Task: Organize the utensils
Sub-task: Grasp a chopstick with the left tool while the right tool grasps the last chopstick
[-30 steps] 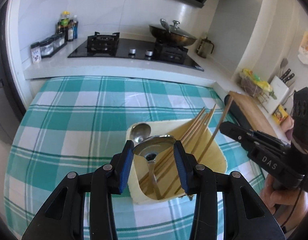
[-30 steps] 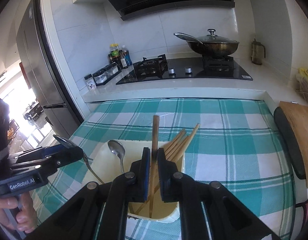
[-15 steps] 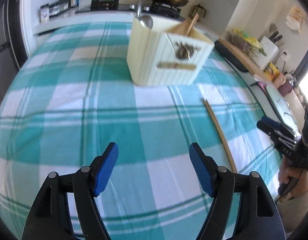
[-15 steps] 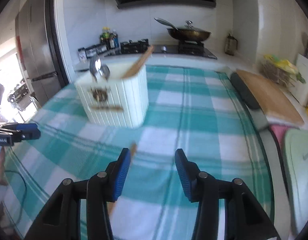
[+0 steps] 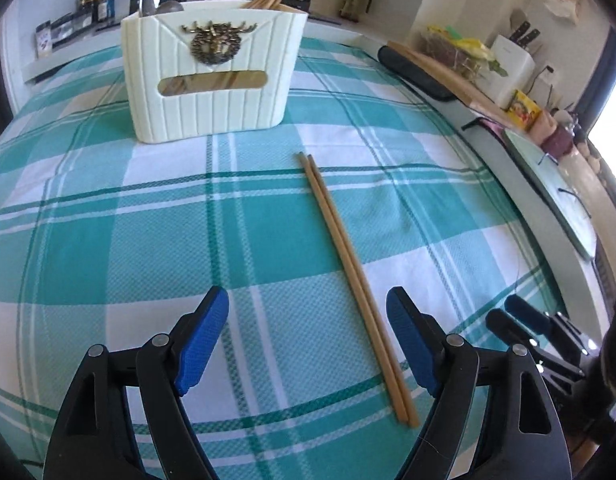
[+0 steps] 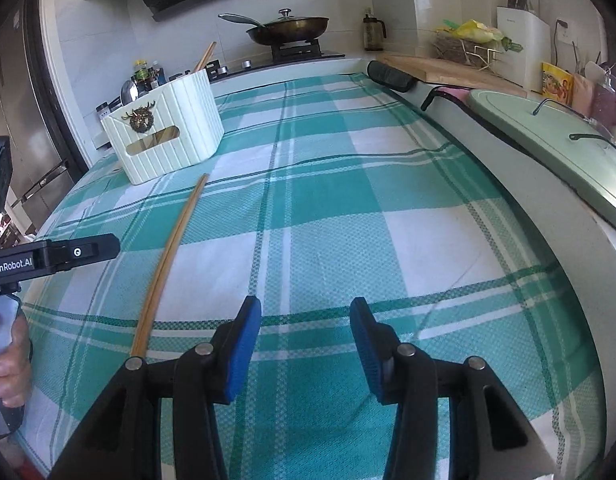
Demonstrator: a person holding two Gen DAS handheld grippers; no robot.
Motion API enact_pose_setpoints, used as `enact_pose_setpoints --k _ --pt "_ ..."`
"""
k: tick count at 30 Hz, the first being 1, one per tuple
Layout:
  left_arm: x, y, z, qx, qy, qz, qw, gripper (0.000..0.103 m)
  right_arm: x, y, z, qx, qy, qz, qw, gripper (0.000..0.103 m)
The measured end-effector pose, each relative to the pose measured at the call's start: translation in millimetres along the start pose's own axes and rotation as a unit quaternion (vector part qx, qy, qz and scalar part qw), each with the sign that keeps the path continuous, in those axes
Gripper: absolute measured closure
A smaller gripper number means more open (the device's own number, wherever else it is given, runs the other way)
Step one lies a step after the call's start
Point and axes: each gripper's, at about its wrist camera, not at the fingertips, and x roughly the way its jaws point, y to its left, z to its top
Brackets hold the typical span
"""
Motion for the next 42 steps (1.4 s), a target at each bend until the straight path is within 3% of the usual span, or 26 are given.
enact_pose_setpoints --k 7,17,37,39,42 --pt "22.8 -14.9 -9.9 0.036 0.004 0.062 0.9974 0.020 -2.2 -5.2 -2.4 0.017 -0.007 0.016 1.000 0.056" --pt "27.8 -10.5 -10.6 0.043 0.009 0.098 0.9942 0.014 3.0 -5.8 -3.0 0.021 0.004 0.017 1.000 0.056" --pt "25.0 -5.6 -12.1 0.050 0.009 0.095 0.9942 0.014 7.9 -1.1 -2.9 0.003 0.016 0.000 1.000 0.056" --pt "22.5 -2.5 -12.9 0.051 0.009 0.093 0.9943 0.018 8.2 1.1 -2.6 -0.002 0.018 -0.004 1.000 0.056" --pt "13.9 6.5 -13.9 0.051 0.001 0.091 0.9946 0.046 4.6 14.6 -1.3 -0.027 0.015 -0.006 1.000 0.056"
